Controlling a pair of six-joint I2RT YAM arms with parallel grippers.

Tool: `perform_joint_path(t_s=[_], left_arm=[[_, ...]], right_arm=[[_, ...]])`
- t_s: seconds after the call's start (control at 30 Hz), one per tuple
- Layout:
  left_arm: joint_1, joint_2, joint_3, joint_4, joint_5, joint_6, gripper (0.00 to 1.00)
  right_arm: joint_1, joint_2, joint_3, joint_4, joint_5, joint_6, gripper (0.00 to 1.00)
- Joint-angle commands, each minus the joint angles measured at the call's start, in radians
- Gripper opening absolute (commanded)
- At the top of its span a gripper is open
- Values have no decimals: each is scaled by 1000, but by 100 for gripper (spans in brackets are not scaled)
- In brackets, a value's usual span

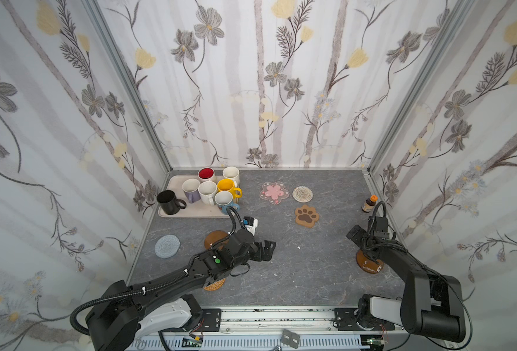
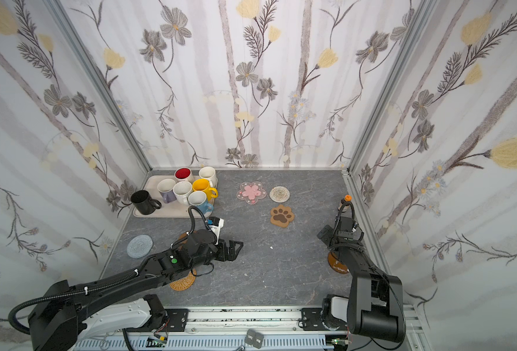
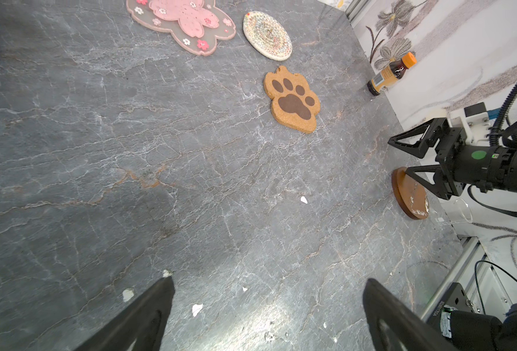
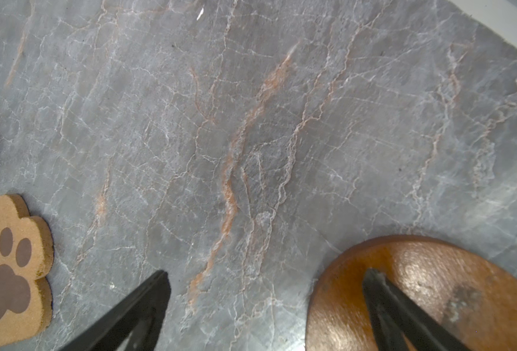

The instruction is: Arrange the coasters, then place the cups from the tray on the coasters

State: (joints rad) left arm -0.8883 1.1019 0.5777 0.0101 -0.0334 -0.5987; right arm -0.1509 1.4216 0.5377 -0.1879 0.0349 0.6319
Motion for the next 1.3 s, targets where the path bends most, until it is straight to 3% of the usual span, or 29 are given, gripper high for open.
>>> perform_joint_path(t_s=[0.0, 0.2, 0.7, 1.27], left_arm=[[0, 1, 9, 7, -13, 7, 100], [2, -5, 7, 5, -10, 13, 100], [2, -1, -2, 7, -9, 19, 100], [2, 3, -2, 7, -14, 17, 100]], right_arm=[[-1, -22, 21, -82, 3, 28, 100], [-51, -56, 57, -172, 128, 75, 100], [-214, -38, 52, -154, 125, 29, 100], [-223, 16, 33, -106, 25, 21, 100]])
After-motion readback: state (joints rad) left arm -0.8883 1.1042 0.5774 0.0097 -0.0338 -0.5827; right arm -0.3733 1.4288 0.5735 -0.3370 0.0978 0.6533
